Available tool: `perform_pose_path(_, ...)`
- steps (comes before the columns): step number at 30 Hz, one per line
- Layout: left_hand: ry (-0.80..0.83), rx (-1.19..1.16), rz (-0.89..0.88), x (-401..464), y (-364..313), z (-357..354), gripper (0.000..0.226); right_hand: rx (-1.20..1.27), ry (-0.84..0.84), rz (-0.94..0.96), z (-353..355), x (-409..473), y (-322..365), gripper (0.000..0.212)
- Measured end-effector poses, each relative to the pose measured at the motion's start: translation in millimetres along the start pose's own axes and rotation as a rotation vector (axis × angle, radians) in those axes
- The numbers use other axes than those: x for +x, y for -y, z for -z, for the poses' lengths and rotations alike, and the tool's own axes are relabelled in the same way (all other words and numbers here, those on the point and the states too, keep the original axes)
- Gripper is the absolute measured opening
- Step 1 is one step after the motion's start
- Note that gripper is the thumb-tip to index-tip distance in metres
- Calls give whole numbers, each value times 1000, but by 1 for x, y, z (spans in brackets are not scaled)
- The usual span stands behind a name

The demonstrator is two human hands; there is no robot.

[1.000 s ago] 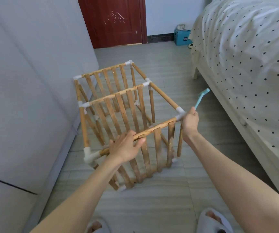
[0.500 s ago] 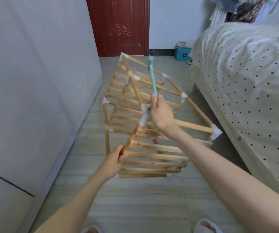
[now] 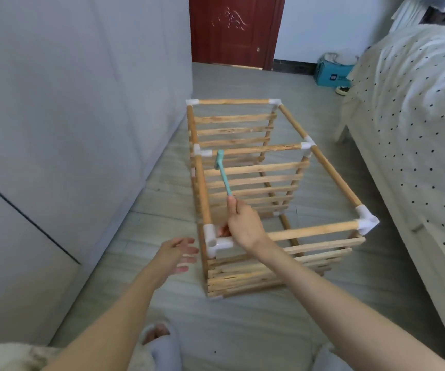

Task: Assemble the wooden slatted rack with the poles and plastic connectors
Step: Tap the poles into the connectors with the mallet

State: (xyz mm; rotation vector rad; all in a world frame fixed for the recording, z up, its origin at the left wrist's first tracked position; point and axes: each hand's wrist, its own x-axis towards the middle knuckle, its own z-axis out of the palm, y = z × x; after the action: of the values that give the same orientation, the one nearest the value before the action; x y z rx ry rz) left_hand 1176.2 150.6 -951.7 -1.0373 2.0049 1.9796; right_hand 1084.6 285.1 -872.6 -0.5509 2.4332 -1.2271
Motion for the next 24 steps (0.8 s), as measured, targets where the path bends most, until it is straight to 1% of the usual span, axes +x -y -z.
perform_pose_path(1,-53,-109,-34,1,-9,-2,26,51,0,7,4,4,0,39)
perform_pose_path(2,-90,-187,-81,2,-20,-5,26,32,-20,34,8,11,0,37)
perform_pose_path(4,-108,-278,-184,4,-45,-14,29,-87,-78,77,20,27,10,36)
perform_pose_path(5,-94,-269,-240,4,-57,-18,34,-134,-104,99,27,37,20,36)
perform_pose_path(7,-61,-157,-333,7,-70,-26,44,-146,-162,141,39,56,47,38)
perform_pose_path(8,-52,-85,-362,10,-70,-29,49,-125,-232,182,44,64,60,39)
perform_pose_path(10,-55,9,-410,15,-67,-36,55,-10,-439,305,38,73,72,39)
perform_pose_path(11,-63,26,-418,17,-65,-39,57,-20,-465,314,30,75,70,39)
perform_pose_path(12,-70,31,-422,19,-63,-40,58,-80,-418,285,20,79,63,40)
perform_pose_path(14,-76,31,-415,20,-60,-39,59,-282,-145,101,0,87,43,43)
perform_pose_path(15,-77,34,-416,19,-61,-38,58,-340,-72,5,-3,91,40,44)
perform_pose_path(16,-80,40,-427,19,-61,-38,58,-352,-77,-11,-4,95,38,47)
perform_pose_path(17,-88,42,-437,17,-63,-38,58,-282,-159,43,-3,97,41,49)
perform_pose_path(19,-100,31,-443,17,-62,-39,57,-118,-370,176,0,93,45,47)
perform_pose_path(20,-103,28,-440,17,-62,-40,57,-107,-389,193,2,92,44,47)
perform_pose_path(23,-100,27,-431,15,-61,-40,56,-304,-130,8,4,89,27,49)
perform_pose_path(24,-89,14,-433,15,-61,-40,55,-331,-122,5,8,90,23,50)
